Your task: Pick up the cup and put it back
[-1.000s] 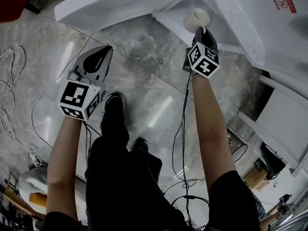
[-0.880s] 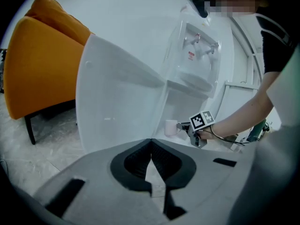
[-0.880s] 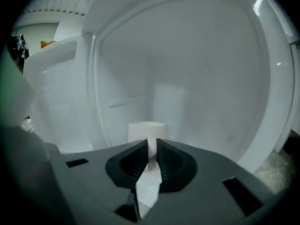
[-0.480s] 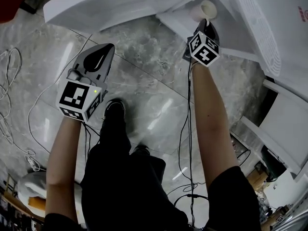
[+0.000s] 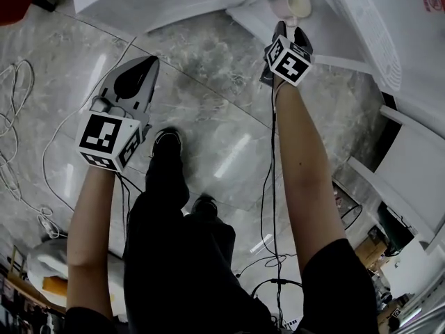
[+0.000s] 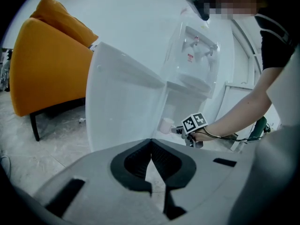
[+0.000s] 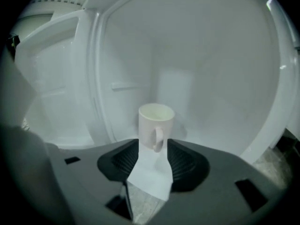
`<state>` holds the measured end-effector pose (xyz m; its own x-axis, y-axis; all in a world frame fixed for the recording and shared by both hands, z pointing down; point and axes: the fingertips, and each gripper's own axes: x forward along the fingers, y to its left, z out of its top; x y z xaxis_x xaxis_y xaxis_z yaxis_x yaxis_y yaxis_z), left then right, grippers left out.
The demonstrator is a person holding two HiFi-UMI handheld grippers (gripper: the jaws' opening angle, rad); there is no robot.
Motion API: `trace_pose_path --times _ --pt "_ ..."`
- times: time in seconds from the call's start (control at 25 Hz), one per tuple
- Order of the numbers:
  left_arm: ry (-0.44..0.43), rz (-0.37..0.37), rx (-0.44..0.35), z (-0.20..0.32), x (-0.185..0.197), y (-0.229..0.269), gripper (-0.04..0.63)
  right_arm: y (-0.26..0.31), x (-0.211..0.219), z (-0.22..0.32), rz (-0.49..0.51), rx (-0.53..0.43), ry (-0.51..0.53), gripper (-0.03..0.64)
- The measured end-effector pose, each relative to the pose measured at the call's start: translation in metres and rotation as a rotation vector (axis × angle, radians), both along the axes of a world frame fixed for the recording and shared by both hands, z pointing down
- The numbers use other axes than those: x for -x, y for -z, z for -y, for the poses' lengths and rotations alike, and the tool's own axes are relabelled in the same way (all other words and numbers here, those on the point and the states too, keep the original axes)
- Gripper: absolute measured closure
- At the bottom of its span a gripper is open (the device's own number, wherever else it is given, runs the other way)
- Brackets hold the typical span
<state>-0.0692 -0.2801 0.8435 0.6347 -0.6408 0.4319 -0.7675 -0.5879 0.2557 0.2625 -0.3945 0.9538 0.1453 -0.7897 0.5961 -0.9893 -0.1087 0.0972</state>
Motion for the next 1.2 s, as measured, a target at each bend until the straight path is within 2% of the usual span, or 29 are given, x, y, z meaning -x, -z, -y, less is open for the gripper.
trace_pose_path --times 0.12,0.36,0.72,0.96,1.2 --pt "-0.004 0.008 0.015 -0.014 0.003 0.019 0.586 0.023 0.012 -0.017 0.017 0.007 0.004 0.422" --pt "0.000 0.023 0.013 -0.028 0.007 0.082 0.586 0.095 0.059 -0.030 0.055 -0.004 0.116 0.446" --pt "0.025 0.004 -0.030 -0.062 -0.007 0.232 0.586 0.236 0.120 -0.092 0.129 0.007 0.269 0.522" --pt "0.050 -0.002 -0.105 -0.088 -0.017 0.320 0.586 0.339 0.139 -0.126 0.106 -0.049 0.414 0.558" --pt "0.130 0.010 -0.102 -0.150 -0.019 0.387 0.586 0.427 0.143 -0.187 0.126 -0.113 0.510 0.601"
